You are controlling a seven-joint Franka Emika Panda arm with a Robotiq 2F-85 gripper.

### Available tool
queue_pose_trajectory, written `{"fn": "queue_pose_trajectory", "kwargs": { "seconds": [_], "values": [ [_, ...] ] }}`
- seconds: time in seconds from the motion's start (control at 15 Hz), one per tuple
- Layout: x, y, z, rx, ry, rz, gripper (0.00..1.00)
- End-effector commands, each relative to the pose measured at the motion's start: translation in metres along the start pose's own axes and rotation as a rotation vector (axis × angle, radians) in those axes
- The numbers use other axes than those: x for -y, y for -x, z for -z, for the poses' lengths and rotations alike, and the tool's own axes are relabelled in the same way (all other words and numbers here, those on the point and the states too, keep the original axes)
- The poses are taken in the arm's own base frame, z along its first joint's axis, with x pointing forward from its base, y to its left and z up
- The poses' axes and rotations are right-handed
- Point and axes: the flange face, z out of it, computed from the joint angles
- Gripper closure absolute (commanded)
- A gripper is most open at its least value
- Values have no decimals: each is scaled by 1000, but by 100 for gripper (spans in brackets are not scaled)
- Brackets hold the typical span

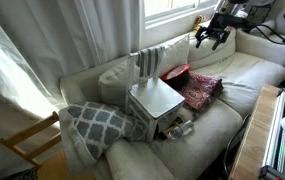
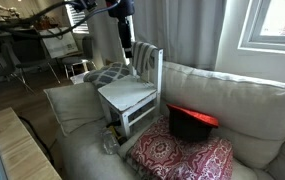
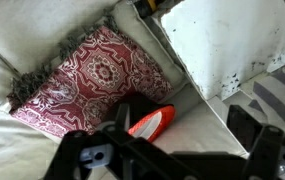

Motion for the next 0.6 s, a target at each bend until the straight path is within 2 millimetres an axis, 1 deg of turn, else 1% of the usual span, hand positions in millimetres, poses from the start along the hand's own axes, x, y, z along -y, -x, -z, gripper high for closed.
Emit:
{"fn": "queue_pose_trajectory", "kwargs": {
  "seconds": [0.0, 0.27, 0.47, 0.53],
  "values": [
    [17, -46, -56, -18, 15, -91, 0],
    [22, -90, -109, -32, 22, -155, 0],
    [22, -113, -143, -9, 13, -200, 0],
    [18, -120, -156, -3, 16, -215, 0]
  ]
}}
